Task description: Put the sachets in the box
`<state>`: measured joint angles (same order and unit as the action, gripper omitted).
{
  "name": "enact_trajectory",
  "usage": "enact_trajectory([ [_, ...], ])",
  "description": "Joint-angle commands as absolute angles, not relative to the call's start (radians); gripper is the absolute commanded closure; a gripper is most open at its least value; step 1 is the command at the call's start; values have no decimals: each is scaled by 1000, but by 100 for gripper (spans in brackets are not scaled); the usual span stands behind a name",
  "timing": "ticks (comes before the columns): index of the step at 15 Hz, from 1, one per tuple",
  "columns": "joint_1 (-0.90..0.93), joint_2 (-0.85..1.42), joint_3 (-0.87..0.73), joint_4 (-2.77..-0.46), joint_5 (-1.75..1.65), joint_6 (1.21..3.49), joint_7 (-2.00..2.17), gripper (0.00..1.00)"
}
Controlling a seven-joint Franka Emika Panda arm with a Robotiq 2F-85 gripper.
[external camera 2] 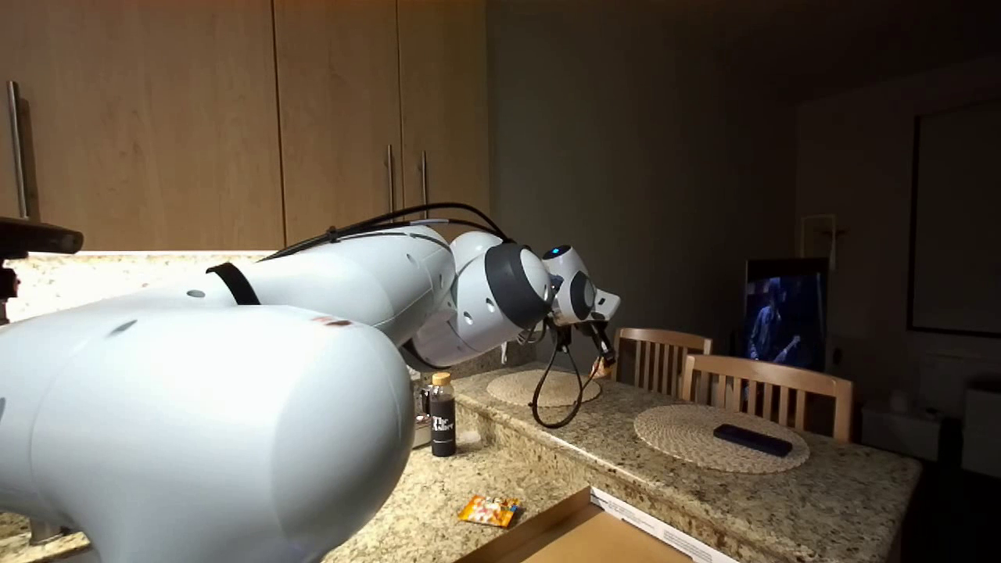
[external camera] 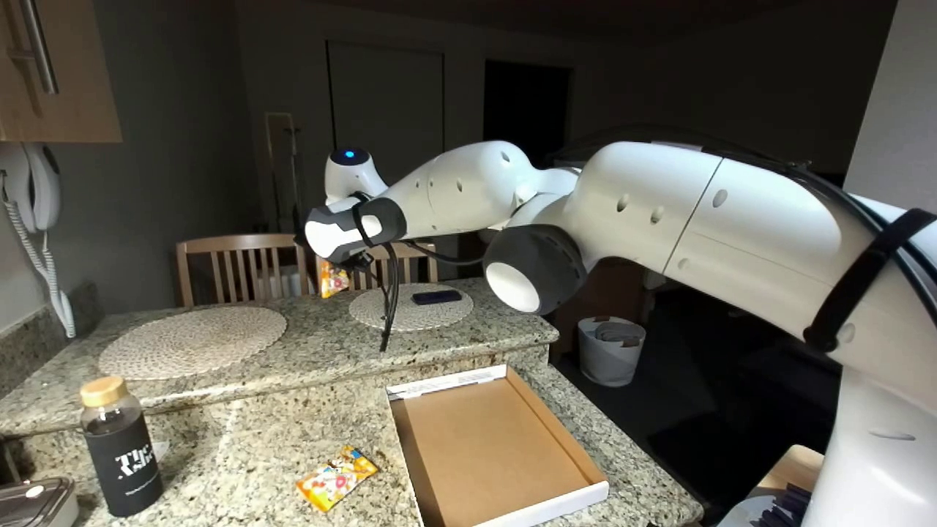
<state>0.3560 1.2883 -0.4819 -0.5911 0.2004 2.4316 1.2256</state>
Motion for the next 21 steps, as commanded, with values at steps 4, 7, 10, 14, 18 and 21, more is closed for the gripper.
enact_trajectory([
  [4, 355, 1270, -481, -603, 211, 2491, 1229, 95],
  [7, 369, 1266, -513, -622, 178, 2439, 1227, 96],
  [10, 388, 1253, -555, -691, 125, 2330, 1197, 95],
  [14, 421, 1239, -560, -830, 101, 2249, 1134, 95],
  [18, 448, 1170, -554, -1028, 93, 2220, 997, 95],
  [21, 475, 1121, -581, -1150, 64, 2239, 890, 95],
])
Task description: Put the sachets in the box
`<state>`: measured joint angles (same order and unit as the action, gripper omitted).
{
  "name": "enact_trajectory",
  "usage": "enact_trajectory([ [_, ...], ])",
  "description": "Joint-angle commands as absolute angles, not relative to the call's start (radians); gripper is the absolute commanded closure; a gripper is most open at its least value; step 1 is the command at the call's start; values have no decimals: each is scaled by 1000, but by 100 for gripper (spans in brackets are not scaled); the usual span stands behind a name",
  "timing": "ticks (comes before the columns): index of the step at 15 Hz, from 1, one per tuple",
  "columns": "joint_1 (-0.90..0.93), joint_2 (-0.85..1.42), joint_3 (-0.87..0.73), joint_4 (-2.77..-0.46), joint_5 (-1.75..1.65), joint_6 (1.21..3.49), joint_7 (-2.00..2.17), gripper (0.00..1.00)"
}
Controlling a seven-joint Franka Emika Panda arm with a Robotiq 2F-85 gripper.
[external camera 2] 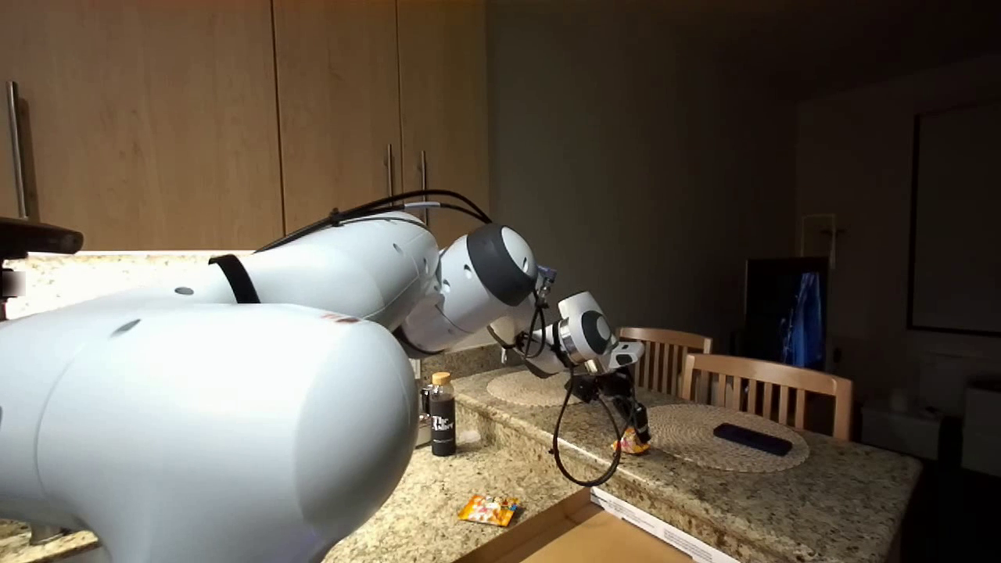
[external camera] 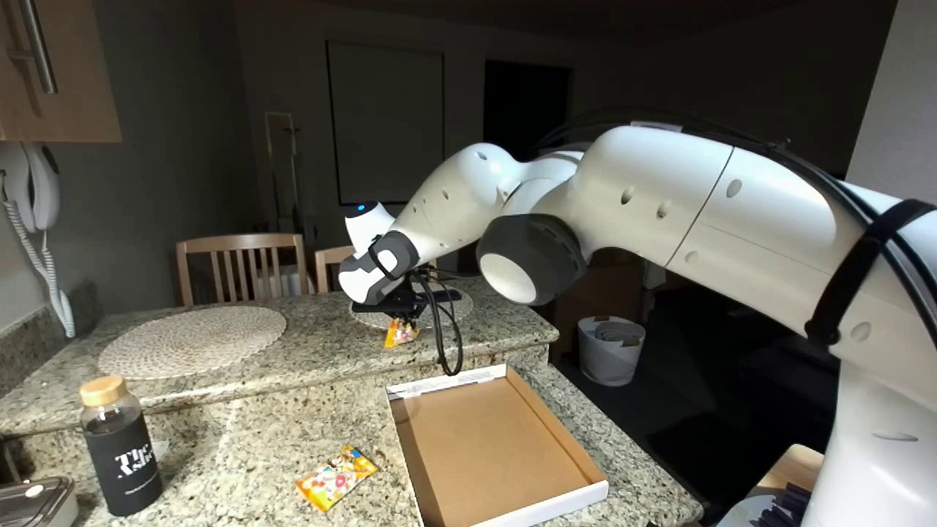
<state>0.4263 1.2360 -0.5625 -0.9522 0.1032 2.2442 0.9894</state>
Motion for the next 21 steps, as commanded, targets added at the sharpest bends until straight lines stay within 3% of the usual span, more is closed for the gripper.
enact_trajectory([
  [1, 440, 1079, -502, -1187, -57, 2240, 918, 95],
  [6, 412, 949, -407, -1393, -233, 2349, 895, 95],
  [12, 286, 817, -210, -1671, -188, 2397, 728, 95],
  [21, 231, 699, -159, -1923, -164, 2375, 753, 95],
])
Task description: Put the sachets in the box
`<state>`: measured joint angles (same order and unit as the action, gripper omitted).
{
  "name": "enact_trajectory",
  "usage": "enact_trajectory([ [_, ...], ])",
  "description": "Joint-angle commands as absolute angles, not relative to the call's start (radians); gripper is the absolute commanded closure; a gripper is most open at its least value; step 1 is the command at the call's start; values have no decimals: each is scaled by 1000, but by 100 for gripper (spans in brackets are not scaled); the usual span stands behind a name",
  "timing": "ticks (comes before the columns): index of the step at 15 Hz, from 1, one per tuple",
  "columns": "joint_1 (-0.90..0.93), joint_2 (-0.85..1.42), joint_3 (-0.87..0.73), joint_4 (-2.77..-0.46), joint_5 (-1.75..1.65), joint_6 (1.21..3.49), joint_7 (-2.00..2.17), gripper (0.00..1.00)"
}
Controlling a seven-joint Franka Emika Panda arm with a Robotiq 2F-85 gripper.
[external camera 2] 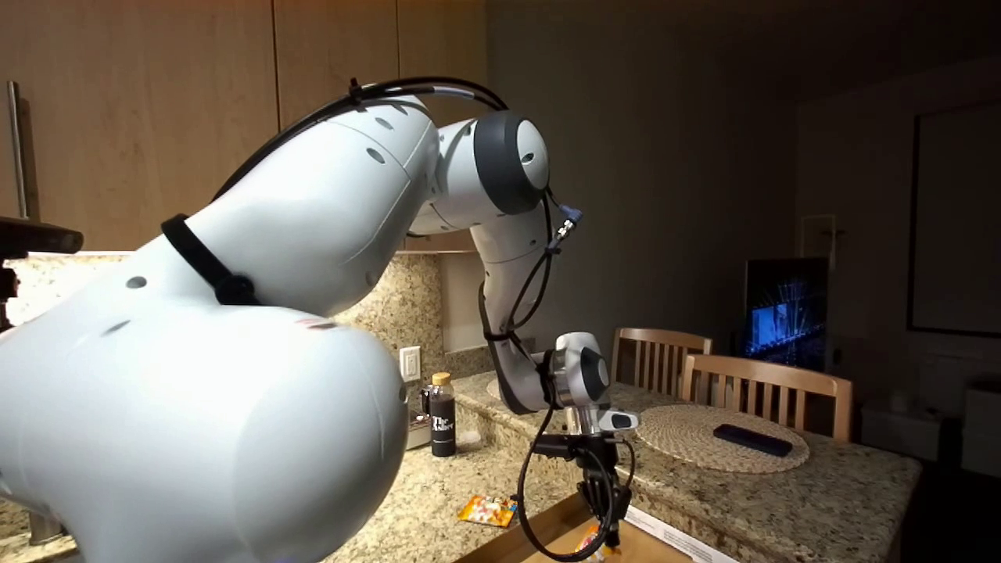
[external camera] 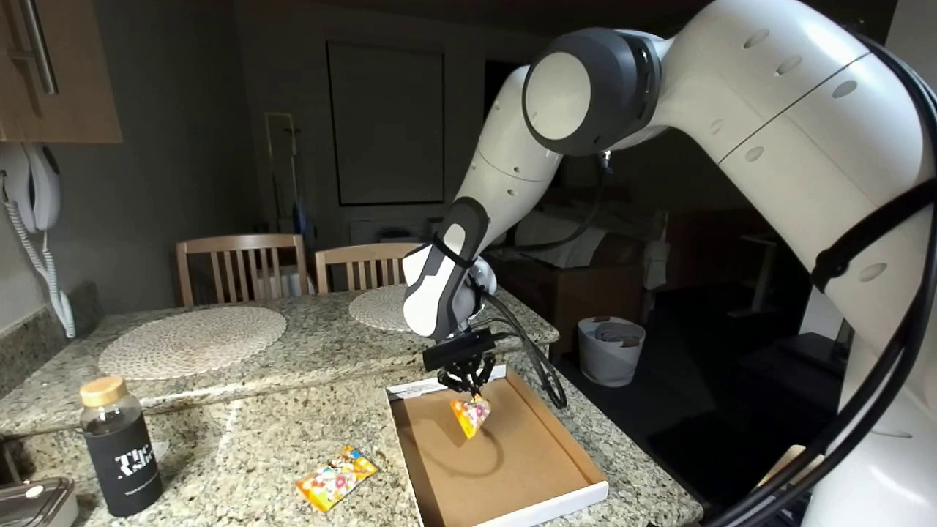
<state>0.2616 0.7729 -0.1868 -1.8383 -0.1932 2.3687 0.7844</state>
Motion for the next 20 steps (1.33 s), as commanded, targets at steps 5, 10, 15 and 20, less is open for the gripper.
enact_trajectory([
  [5, 206, 673, -133, -1949, -133, 2368, 737, 55],
  [10, 208, 640, -130, -1981, -128, 2416, 761, 22],
  [15, 243, 604, -138, -1995, -157, 2636, 769, 0],
  [20, 200, 641, -21, -1940, -85, 2723, 586, 0],
])
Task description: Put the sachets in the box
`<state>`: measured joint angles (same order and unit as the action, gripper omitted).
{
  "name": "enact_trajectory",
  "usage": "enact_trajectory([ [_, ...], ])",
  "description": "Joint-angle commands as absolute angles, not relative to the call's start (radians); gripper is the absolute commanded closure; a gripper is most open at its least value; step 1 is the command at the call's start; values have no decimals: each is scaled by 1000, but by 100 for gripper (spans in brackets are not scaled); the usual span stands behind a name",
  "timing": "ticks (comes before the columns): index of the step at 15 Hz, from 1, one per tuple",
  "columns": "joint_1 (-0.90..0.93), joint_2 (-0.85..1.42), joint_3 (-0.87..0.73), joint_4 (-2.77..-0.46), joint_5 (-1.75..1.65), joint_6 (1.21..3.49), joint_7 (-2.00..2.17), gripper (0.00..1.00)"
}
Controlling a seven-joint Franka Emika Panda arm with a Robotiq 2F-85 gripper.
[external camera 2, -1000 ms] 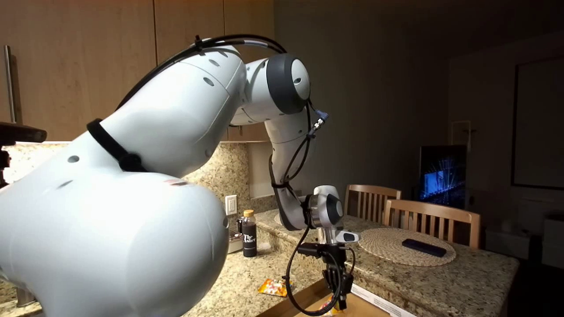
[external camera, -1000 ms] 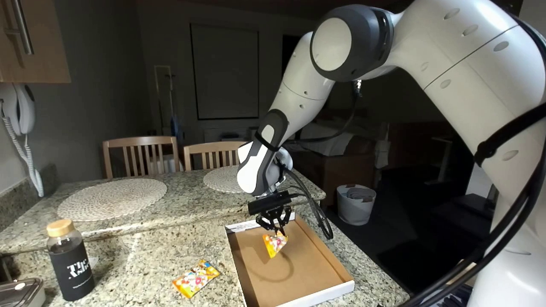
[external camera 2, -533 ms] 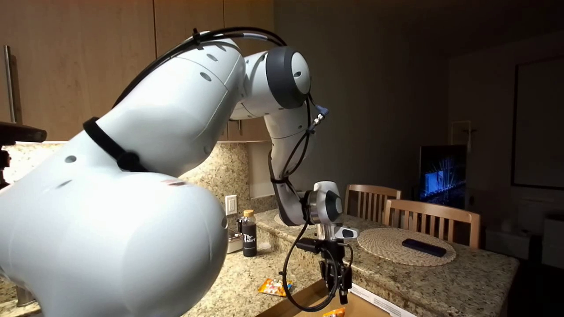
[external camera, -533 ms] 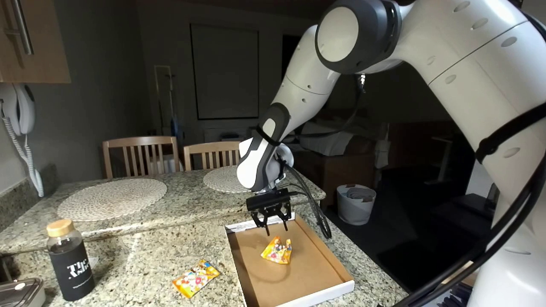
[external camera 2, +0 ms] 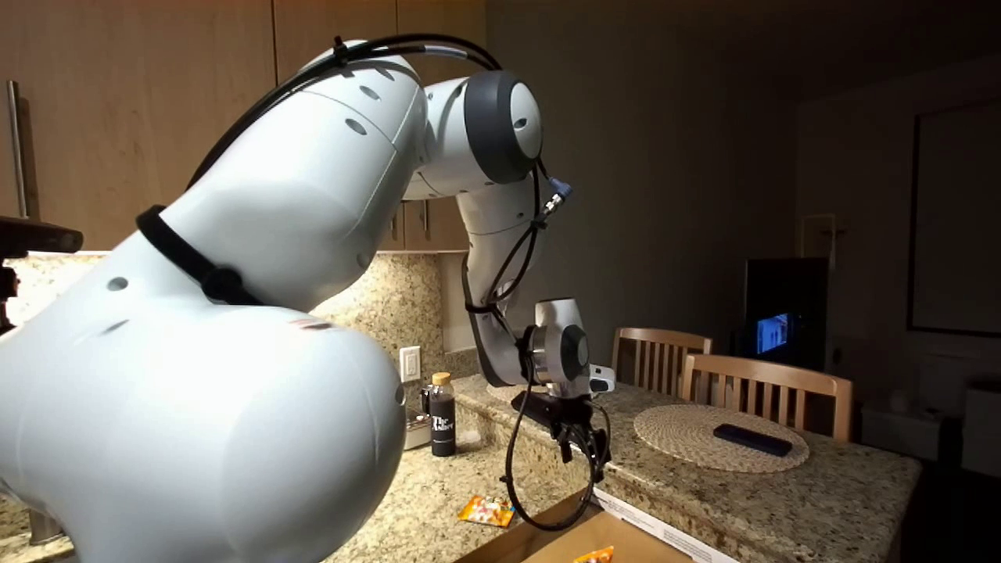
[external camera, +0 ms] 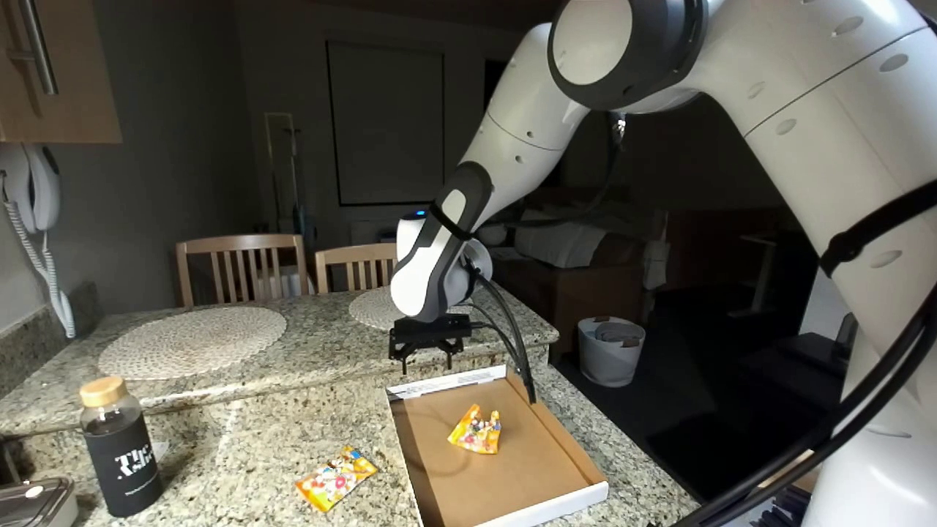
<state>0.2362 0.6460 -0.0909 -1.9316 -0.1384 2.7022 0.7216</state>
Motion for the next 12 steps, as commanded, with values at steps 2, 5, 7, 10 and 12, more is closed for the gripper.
enact_trajectory([
  [2, 178, 665, 36, -1905, -41, 2698, 476, 0],
  [5, 189, 710, 59, -1832, -12, 2674, 363, 0],
  [7, 208, 763, 55, -1748, -1, 2649, 357, 0],
  [10, 228, 861, 58, -1605, 35, 2609, 396, 0],
  [12, 231, 911, 74, -1530, 49, 2534, 374, 0],
])
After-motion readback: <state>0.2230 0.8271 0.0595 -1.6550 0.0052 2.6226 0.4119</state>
